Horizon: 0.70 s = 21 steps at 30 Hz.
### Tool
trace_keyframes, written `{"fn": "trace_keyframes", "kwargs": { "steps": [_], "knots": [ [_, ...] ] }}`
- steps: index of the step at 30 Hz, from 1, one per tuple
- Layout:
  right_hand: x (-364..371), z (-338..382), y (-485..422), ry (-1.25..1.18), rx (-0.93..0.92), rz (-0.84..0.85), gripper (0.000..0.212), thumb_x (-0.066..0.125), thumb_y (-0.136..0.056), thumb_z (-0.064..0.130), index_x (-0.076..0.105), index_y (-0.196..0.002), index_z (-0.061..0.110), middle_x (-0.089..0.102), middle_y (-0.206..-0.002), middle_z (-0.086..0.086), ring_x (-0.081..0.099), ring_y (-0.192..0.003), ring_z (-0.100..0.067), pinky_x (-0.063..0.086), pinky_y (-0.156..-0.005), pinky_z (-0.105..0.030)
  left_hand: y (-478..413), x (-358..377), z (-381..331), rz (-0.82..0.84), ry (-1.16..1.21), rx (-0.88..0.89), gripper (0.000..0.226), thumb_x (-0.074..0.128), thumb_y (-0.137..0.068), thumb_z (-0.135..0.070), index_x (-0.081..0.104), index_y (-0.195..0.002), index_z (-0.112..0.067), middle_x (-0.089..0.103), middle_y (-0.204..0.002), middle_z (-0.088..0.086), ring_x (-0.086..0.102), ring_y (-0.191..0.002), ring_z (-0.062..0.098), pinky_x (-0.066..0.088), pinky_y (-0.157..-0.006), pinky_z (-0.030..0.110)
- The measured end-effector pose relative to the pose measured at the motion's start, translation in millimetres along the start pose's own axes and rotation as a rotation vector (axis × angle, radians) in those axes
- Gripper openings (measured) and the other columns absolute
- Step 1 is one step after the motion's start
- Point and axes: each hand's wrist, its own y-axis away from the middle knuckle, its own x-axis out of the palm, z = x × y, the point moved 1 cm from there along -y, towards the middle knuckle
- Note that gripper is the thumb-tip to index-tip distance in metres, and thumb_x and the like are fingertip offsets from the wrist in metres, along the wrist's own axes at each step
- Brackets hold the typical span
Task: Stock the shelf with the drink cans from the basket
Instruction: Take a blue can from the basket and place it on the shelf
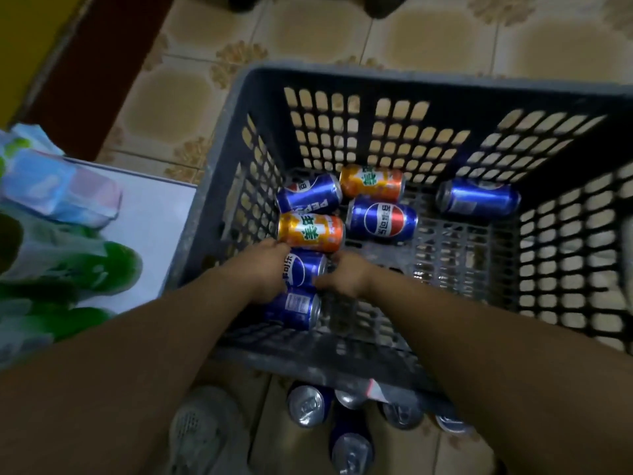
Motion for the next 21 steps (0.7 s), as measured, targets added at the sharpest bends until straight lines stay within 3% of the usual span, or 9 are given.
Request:
{"fn": "trace_keyframes", "kwargs": {
  "steps": [4,11,14,17,19,21],
  "knots": [
    [12,-4,-22,-0.059,-0.017,0.009,0.07,0.081,-0.076,0.027,0.046,-0.134,0.01,0.057,-0.129,-0.005,0.057,-0.114,-0.025,0.046,-0.099,-0.038,-15,11,7,0.001,0.021,-0.021,0.071,0.068,-0.082,-0.022,0.032,-0.143,-0.02,0.038,-0.14,0.008,0.041,-0.127,0.026,0.035,-0.107,0.036],
    [3,-16,-14,-0.264,-0.082,-0.154,0.049,0.084,-0.065,0.03,0.043,-0.09,0.023,0.062,-0.104,-0.008,0.063,-0.095,-0.027,0.055,-0.083,-0.048,-12,14,6,0.036,0.18,-0.068,0.065,0.072,-0.08,-0.023,0.04,-0.137,-0.02,0.041,-0.137,0.009,0.046,-0.121,0.025,0.038,-0.099,0.032],
    [-13,-14,15,-0.408,-0.029,-0.23,0.038,0.076,-0.078,0.03,0.049,-0.099,0.014,0.062,-0.101,-0.009,0.062,-0.093,-0.025,0.052,-0.074,-0.038,2,6,2,0.017,0.464,-0.124,0.064,0.069,-0.085,-0.025,0.038,-0.141,-0.019,0.048,-0.137,0.006,0.051,-0.118,0.023,0.041,-0.092,0.028],
    [-26,-11,59,-0.579,-0.016,-0.261,0.04,0.072,-0.078,0.037,0.057,-0.106,0.012,0.066,-0.103,-0.011,0.066,-0.09,-0.027,0.053,-0.07,-0.038,31,-9,-10,-0.043,0.897,-0.154,0.062,0.063,-0.09,-0.03,0.033,-0.144,-0.023,0.055,-0.13,0.003,0.056,-0.11,0.019,0.044,-0.094,0.031],
    [-29,-4,92,-0.714,-0.045,-0.254,0.043,0.071,-0.077,0.037,0.059,-0.109,0.012,0.069,-0.107,-0.012,0.068,-0.093,-0.028,0.055,-0.074,-0.039,60,-25,-22,-0.046,1.181,-0.147,0.05,0.06,-0.091,-0.035,0.038,-0.135,-0.03,0.059,-0.123,0.001,0.059,-0.105,0.02,0.05,-0.086,0.037],
    [-29,11,130,-0.849,-0.112,-0.238,0.03,0.066,-0.086,0.026,0.057,-0.109,0.008,0.069,-0.106,-0.012,0.066,-0.093,-0.029,0.053,-0.074,-0.037,97,-46,-34,-0.026,1.401,-0.103,0.04,0.058,-0.092,-0.038,0.04,-0.127,-0.035,0.058,-0.122,0.002,0.059,-0.105,0.025,0.051,-0.078,0.038]
  ]
}}
